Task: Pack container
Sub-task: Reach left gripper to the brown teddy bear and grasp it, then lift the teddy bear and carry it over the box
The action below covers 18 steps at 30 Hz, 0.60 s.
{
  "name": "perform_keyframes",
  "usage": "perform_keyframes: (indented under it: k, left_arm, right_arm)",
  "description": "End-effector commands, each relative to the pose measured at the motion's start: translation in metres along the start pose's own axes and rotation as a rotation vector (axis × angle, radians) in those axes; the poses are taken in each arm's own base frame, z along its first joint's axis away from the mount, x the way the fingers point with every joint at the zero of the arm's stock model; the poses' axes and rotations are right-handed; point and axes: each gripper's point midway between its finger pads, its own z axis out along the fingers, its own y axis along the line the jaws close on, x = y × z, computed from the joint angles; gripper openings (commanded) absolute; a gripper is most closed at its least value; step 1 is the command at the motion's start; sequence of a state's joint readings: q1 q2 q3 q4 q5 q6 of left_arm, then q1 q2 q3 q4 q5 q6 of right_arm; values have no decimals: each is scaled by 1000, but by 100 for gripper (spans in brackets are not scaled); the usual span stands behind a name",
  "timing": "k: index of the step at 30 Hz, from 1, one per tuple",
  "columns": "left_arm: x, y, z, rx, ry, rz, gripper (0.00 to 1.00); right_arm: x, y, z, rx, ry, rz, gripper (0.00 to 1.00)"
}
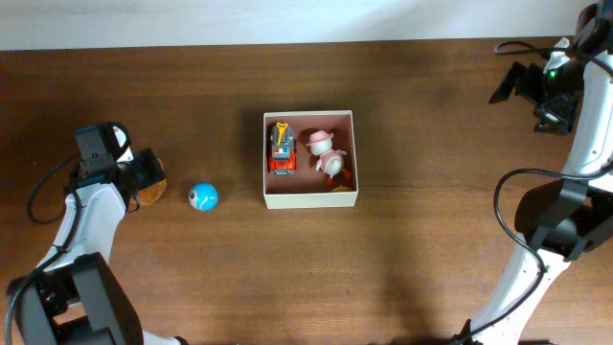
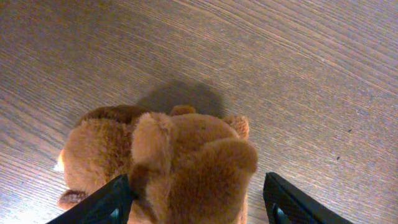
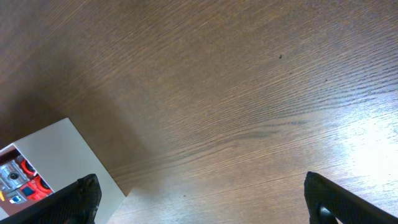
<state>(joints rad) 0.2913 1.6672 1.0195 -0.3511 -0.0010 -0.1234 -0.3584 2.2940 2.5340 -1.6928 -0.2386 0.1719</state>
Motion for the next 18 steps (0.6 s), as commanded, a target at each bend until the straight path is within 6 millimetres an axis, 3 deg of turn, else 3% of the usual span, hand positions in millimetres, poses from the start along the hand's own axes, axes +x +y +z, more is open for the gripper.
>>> perform_keyframes:
  k: [1, 5, 9, 12, 18]
  left_arm:
    - [4, 2, 13, -8, 28, 3, 70]
    - [19, 2, 30, -5, 82, 3, 65]
    - [25, 0, 36, 7, 104, 2, 22]
    - [23, -3, 35, 23, 101, 1, 7]
    - [9, -19, 22, 110, 97, -2, 2]
  right_arm:
    - [2, 5, -4, -18, -5, -16, 99]
    - [2, 5, -4, -18, -5, -16, 99]
    - [2, 5, -4, -18, -5, -16, 99]
    - [2, 5, -4, -18, -5, -16, 99]
    - [2, 5, -4, -18, -5, -16, 99]
